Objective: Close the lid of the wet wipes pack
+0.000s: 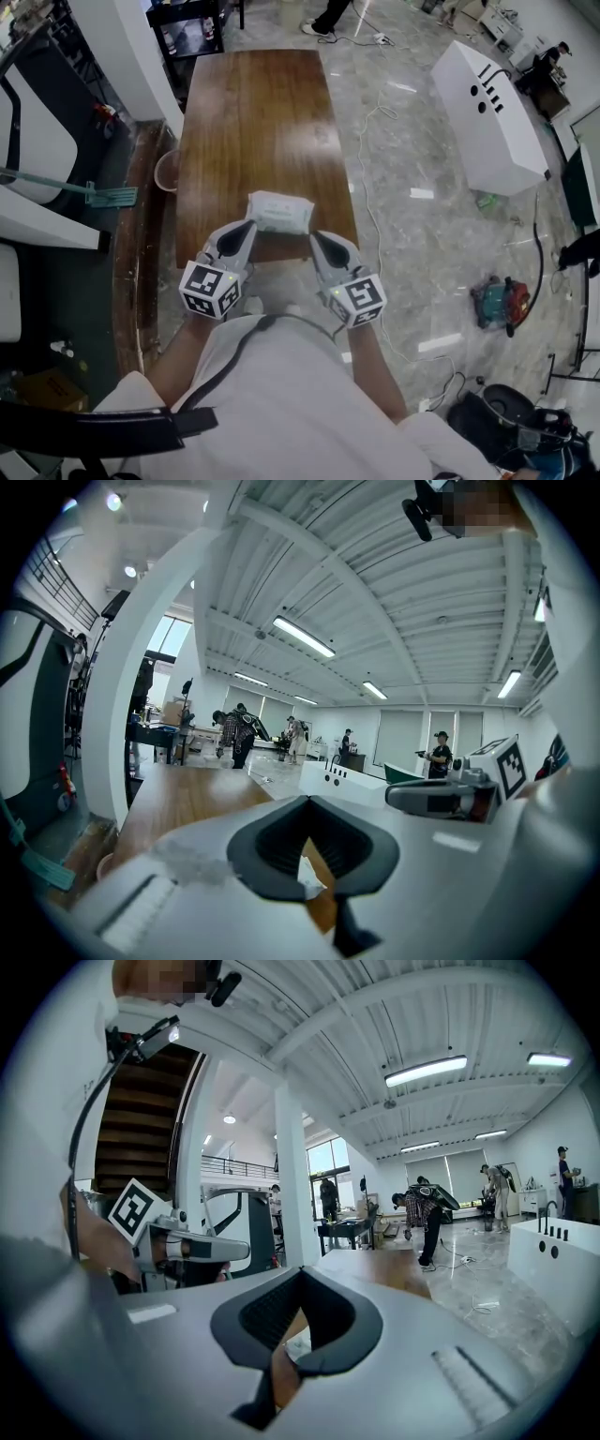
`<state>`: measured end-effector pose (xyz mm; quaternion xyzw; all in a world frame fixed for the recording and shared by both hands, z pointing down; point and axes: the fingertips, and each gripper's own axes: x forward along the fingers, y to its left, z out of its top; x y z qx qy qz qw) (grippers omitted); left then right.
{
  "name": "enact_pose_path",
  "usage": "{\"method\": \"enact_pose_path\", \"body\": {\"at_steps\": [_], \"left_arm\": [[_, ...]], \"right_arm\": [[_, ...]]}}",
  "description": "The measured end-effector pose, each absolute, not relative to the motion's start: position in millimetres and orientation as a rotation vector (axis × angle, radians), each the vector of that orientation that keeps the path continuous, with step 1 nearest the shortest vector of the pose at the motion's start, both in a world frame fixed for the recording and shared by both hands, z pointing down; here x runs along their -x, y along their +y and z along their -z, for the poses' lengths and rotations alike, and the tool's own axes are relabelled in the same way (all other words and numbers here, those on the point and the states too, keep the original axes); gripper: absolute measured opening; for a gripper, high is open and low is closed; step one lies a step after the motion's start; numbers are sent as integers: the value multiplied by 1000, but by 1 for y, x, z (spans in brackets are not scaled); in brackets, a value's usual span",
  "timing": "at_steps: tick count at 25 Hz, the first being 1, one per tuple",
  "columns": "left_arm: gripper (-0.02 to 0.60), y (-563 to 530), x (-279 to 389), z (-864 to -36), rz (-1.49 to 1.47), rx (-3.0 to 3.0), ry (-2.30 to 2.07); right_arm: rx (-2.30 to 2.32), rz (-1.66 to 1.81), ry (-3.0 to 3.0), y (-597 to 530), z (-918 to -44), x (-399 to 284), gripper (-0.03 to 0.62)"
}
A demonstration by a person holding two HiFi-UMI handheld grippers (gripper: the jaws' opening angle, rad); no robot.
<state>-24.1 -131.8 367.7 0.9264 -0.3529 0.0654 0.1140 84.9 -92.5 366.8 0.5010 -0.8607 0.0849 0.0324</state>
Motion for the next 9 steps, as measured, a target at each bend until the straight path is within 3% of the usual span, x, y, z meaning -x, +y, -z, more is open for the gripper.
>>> {"method": "enact_pose_path", "body": {"at_steps": [9], "left_arm": [[2,-142,20,-375,-199,-2725,-1013]], "right_arm": [[-1533,-239,-2643,-103,-372,-82,8]]}}
